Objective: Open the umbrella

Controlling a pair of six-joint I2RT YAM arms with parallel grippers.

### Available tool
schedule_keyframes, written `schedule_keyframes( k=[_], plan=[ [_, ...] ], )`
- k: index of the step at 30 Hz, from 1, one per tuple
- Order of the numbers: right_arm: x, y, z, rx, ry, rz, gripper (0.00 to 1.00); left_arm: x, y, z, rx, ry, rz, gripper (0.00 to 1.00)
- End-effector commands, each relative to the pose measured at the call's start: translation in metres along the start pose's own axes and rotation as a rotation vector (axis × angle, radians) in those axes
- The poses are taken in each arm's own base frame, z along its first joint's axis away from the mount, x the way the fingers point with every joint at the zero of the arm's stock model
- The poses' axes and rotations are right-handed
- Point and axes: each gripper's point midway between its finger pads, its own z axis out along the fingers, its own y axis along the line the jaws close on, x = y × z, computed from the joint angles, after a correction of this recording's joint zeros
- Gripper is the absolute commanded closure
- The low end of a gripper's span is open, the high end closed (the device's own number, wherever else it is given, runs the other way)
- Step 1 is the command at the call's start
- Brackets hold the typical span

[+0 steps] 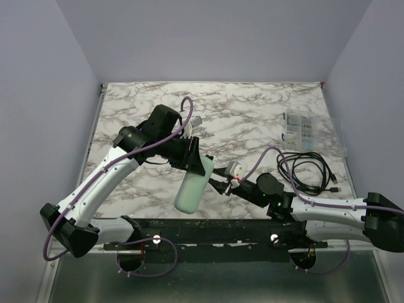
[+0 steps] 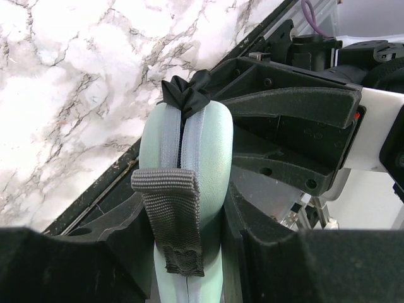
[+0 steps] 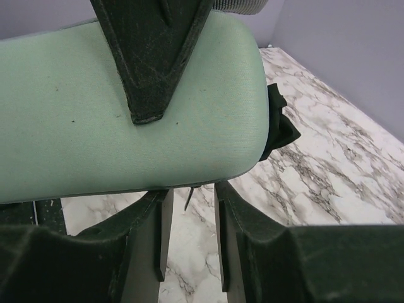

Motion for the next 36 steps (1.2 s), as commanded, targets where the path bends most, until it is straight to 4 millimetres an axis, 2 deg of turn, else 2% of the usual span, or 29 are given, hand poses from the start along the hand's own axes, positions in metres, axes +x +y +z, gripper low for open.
schedule_keyframes(
  k=[1, 5, 7, 9, 12, 20, 25, 31, 36],
  plan=[
    [-0.021, -0.001, 0.004, 0.017, -0.052, 0.011, 0.62, -0.001, -0.014, -0.007, 0.057, -0.021, 0.025, 1.0],
    [-0.022, 0.001, 0.004, 0.01, -0.046, 0.004, 0.73, -0.002, -0.014, -0.007, 0.057, -0.023, 0.027, 1.0],
    [-0.019, 0.002, 0.004, 0.006, -0.037, -0.004, 0.86, -0.002, -0.015, -0.007, 0.057, -0.023, 0.026, 1.0],
    [-0.016, 0.002, 0.003, 0.006, -0.024, -0.011, 0.93, -0.002, -0.014, -0.006, 0.057, -0.023, 0.025, 1.0],
    [-0.019, 0.0, 0.0, 0.016, -0.033, -0.009, 0.99, -0.002, -0.014, -0.006, 0.056, -0.022, 0.025, 1.0],
    [-0.018, 0.0, -0.005, 0.017, -0.022, 0.005, 0.99, -0.002, -0.016, -0.007, 0.069, -0.036, 0.044, 1.0],
    [-0.023, -0.004, -0.006, 0.028, -0.018, -0.001, 0.99, -0.004, -0.015, -0.006, 0.072, -0.046, 0.073, 1.0],
    [-0.018, -0.011, 0.0, 0.062, 0.054, -0.015, 0.99, -0.014, -0.006, 0.001, 0.042, -0.07, 0.126, 1.0],
    [-0.017, -0.014, -0.002, 0.079, 0.039, -0.015, 0.99, -0.031, -0.007, 0.009, 0.062, -0.107, 0.206, 1.0]
  ],
)
